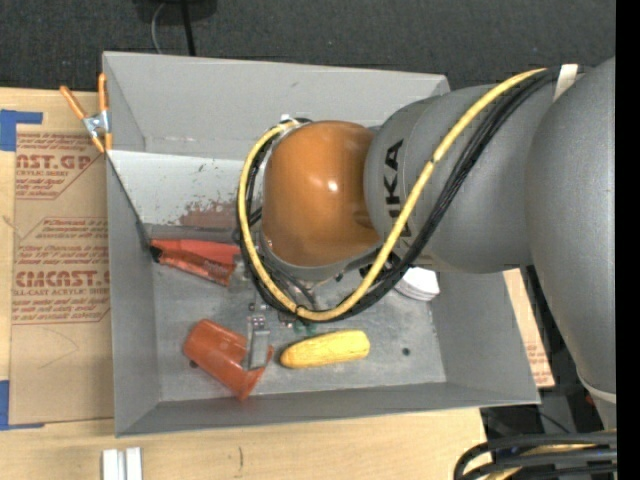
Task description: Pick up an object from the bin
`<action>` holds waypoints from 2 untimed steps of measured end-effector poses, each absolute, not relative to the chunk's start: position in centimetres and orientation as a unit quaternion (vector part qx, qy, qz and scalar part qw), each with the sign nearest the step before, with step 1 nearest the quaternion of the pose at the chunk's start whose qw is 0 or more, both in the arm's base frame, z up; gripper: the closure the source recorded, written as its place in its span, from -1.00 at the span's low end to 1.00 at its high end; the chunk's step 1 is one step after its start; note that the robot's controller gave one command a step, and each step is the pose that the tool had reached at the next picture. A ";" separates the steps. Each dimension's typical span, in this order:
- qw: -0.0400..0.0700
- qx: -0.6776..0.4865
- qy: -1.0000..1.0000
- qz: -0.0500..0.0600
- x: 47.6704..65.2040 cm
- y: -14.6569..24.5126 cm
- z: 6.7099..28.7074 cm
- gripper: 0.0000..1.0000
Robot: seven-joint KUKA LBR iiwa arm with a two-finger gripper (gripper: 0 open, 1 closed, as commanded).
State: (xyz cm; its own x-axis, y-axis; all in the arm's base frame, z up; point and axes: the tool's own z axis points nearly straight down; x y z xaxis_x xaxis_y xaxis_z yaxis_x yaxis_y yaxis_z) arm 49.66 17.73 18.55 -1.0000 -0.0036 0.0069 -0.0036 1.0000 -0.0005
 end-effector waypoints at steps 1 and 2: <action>0.000 0.001 -1.000 -0.001 49.8 17.6 19.0 -1.00; -0.003 0.031 -1.000 -0.001 49.9 17.6 16.4 -1.00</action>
Offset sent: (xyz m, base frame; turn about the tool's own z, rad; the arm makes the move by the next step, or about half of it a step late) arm -0.0038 -0.0079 -0.1129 -0.2347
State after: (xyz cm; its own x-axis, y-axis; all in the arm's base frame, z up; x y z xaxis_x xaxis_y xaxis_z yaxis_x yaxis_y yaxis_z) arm 49.86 17.55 16.37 -0.9981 -0.0617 -0.0063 -0.0617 0.9981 0.0025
